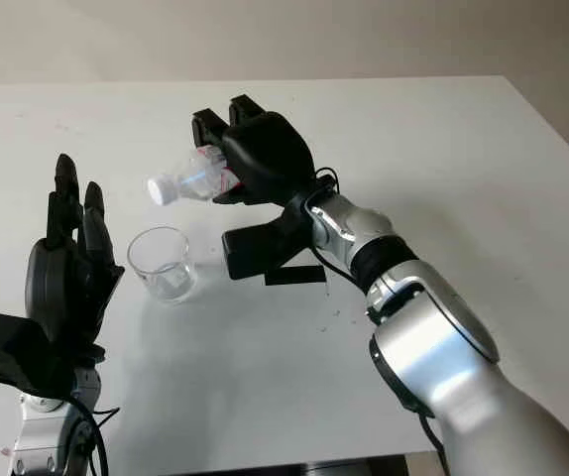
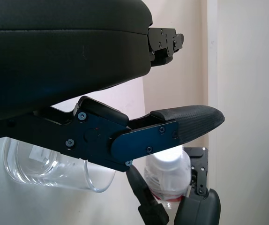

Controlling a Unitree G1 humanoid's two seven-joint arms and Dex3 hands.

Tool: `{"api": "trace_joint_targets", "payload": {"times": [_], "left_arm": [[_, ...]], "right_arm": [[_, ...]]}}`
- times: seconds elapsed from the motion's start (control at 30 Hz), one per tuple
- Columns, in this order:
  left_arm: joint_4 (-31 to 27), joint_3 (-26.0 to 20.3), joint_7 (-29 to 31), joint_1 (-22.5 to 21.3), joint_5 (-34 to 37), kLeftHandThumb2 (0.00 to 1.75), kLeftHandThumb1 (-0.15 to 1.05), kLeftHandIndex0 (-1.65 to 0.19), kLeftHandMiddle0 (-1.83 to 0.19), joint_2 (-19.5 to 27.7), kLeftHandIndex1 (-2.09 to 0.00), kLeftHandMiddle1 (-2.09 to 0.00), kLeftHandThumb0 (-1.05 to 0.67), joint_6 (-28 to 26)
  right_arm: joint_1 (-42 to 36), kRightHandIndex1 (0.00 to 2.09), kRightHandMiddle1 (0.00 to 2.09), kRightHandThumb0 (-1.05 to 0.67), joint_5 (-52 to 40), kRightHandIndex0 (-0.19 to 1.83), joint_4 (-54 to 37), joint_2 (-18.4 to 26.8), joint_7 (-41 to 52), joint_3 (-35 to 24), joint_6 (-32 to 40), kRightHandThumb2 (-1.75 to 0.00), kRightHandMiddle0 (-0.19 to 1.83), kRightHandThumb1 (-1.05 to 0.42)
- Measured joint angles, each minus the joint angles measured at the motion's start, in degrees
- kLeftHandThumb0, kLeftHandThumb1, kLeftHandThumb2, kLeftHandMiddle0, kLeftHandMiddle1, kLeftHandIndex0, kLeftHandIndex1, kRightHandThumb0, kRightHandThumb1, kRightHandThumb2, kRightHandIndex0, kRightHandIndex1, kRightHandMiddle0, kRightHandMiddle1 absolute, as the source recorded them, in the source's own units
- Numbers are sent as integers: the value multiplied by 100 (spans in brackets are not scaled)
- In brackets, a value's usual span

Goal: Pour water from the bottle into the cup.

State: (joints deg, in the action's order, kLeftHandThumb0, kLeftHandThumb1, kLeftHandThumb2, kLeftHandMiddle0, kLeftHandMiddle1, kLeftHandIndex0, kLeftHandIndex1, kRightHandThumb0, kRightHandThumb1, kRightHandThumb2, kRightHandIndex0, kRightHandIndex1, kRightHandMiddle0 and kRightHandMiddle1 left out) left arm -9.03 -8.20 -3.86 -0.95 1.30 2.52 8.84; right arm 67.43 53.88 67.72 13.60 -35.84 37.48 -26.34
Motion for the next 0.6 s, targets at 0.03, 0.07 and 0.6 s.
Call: {"api": "trace_joint_targets", "payload": {"times": [0.03,0.07,0.6], "left_arm": [[0,2,-12,1,-2,69,105,9,6,-3,0,-5,-74,0],[-1,5,-25,1,-3,69,105,10,7,-5,0,-5,-75,-1],[-79,72,2,100,23,63,105,11,8,-49,0,-5,-81,-159]], "right_arm": [[32,209,209,-23,32,91,0,0,-40,45,19,-6,48,-101],[59,209,209,-24,73,91,2,0,-90,78,41,-5,45,-100],[188,209,209,-32,713,107,200,-3,-948,783,420,-6,61,-101]]}}
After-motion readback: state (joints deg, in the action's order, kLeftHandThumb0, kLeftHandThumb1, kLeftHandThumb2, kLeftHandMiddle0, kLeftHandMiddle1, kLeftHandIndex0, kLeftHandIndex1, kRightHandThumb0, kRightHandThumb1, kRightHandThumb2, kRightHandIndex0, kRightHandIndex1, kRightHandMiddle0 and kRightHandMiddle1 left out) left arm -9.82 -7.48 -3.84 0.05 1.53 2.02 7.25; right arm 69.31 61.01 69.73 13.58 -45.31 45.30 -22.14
